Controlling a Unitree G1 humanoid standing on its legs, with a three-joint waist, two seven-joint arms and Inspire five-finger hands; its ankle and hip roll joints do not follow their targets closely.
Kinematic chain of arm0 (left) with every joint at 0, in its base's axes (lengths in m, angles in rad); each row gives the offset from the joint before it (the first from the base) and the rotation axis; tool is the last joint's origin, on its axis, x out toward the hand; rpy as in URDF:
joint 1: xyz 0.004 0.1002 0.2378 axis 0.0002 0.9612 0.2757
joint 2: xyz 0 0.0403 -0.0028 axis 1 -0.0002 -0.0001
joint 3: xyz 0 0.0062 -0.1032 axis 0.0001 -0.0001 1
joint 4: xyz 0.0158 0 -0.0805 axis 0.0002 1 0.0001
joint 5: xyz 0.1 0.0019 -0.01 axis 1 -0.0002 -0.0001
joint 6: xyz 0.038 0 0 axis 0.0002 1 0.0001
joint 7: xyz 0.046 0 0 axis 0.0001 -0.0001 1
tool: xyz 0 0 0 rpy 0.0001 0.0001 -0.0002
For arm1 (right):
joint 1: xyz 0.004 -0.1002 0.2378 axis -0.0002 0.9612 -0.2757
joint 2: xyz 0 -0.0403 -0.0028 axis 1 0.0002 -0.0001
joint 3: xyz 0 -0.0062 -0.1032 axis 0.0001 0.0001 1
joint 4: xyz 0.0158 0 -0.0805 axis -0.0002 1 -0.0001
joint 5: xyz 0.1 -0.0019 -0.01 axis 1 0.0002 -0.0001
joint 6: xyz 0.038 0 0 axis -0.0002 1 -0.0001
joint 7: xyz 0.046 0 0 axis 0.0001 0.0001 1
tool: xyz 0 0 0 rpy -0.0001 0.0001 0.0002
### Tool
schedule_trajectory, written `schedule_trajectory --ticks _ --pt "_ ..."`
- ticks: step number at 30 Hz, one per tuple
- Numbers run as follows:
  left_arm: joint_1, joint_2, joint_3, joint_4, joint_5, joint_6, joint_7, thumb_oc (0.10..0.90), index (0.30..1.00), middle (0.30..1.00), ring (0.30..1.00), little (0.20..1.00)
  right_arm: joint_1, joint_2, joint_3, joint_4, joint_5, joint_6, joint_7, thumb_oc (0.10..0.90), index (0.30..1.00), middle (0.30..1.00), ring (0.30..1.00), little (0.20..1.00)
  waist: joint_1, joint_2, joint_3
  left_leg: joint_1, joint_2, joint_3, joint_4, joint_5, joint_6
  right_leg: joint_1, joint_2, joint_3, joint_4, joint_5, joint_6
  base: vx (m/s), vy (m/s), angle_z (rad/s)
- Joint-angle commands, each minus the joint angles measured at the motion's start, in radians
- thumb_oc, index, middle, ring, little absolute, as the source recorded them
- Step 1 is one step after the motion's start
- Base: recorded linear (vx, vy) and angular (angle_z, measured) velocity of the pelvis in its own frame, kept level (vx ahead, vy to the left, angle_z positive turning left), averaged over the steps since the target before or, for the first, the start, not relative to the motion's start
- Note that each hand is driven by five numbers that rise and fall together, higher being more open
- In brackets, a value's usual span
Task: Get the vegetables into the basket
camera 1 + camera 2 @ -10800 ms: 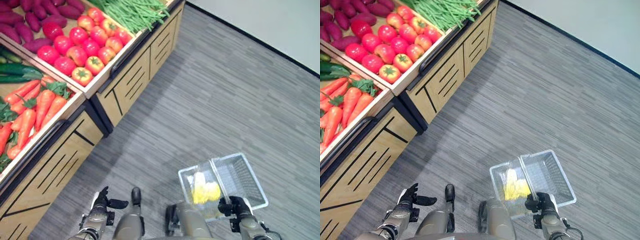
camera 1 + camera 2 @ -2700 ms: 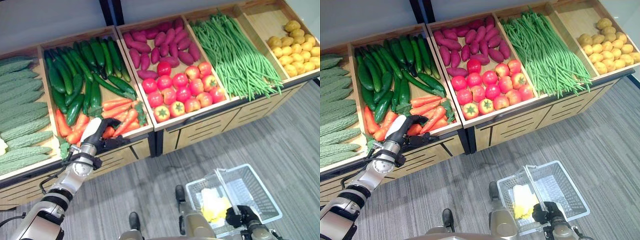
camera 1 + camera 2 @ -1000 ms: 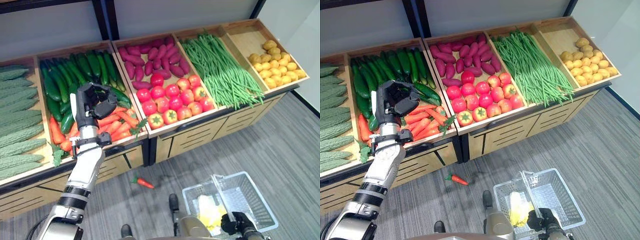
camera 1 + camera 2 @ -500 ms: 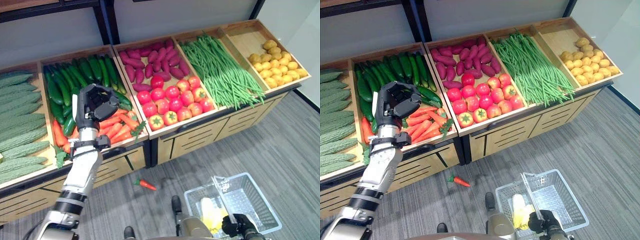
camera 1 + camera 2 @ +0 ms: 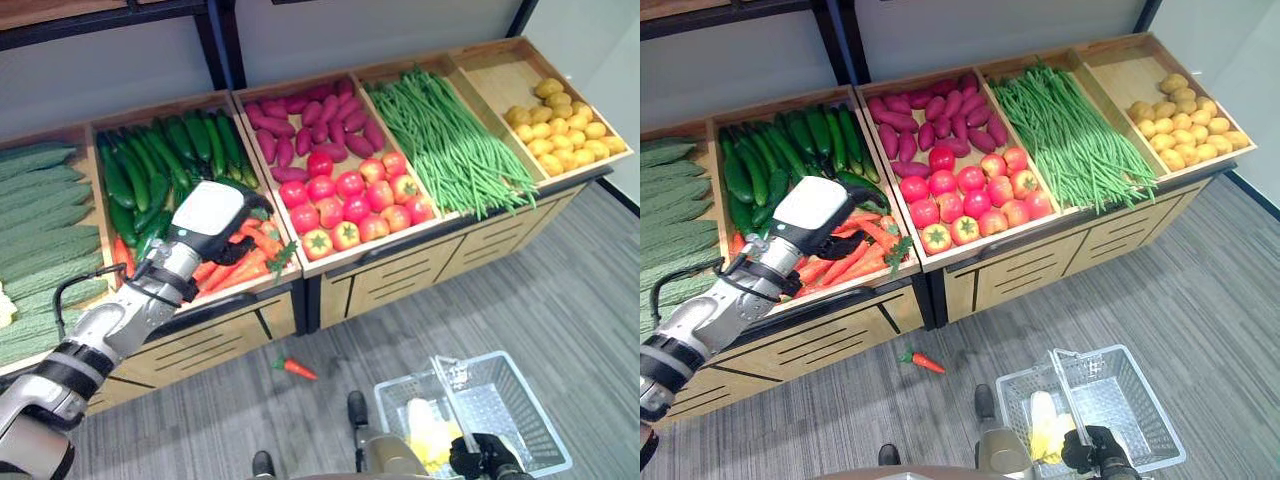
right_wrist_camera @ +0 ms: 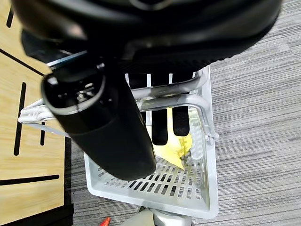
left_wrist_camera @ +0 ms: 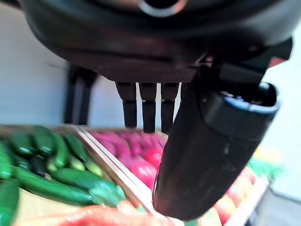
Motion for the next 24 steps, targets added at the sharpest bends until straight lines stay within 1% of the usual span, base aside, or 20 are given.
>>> schedule_trajectory --ticks 1,2,8,14,22,24 --pt "-0.203 0.06 0.037 0.004 0.06 -0.011 0.064 0.9 1.0 1.0 1.0 1.0 -0.012 -0.046 0.022 -0.03 0.008 -0.065 -0.023 0.4 0.3 0.3 0.3 0.3 -0.012 -0.021 -0.015 0.016 0.031 -0.012 0.006 -0.046 -0.024 0.06 -0.104 0.048 0.007 -0.084 0.129 0.0 0.004 -0.05" --pt "-0.231 0.06 -0.015 0.042 0.101 -0.005 0.069 0.9 1.0 1.0 1.0 1.0 -0.012 -0.05 0.019 -0.028 0.01 -0.066 -0.025 0.4 0.3 0.3 0.3 0.3 -0.019 -0.019 -0.013 0.016 0.031 -0.006 0.006 -0.046 -0.024 0.054 -0.101 0.054 0.007 -0.082 0.13 0.0 0.006 -0.04" --pt "-0.285 0.037 -0.102 0.145 0.19 0.032 0.092 0.9 1.0 1.0 1.0 1.0 -0.012 -0.052 0.011 -0.026 0.02 -0.072 -0.038 0.4 0.3 0.3 0.3 0.3 -0.034 -0.014 0.002 0.008 0.034 0.006 0.006 -0.043 -0.024 0.033 -0.096 0.068 0.01 -0.077 0.132 -0.01 0.003 -0.12" --pt "-0.319 0.036 -0.159 0.257 0.24 0.058 0.109 0.9 1.0 1.0 1.0 1.0 -0.031 -0.064 0.012 -0.016 0.02 -0.075 -0.051 0.4 0.3 0.3 0.3 0.3 -0.045 -0.01 0.019 -0.01 0.036 0.02 0.006 -0.036 -0.024 0.001 -0.089 0.087 0.012 -0.069 0.132 -0.02 0.005 -0.1" --pt "-0.33 0.072 -0.181 0.293 0.275 0.074 0.111 0.9 1.0 1.0 1.0 1.0 -0.043 -0.069 0.012 -0.018 0.021 -0.078 -0.061 0.4 0.3 0.3 0.3 0.3 -0.043 -0.005 0.027 -0.019 0.039 0.023 0.006 -0.033 -0.024 -0.011 -0.087 0.09 0.013 -0.069 0.132 0.0 0.0 -0.02" --pt "-0.327 0.073 -0.189 0.33 0.285 0.083 0.117 0.9 1.0 1.0 1.0 1.0 -0.051 -0.072 0.018 -0.029 0.021 -0.081 -0.063 0.4 0.3 0.3 0.3 0.3 -0.043 -0.003 0.032 -0.021 0.039 0.024 0.006 -0.033 -0.024 -0.014 -0.087 0.09 0.013 -0.068 0.133 0.0 0.0 0.0"
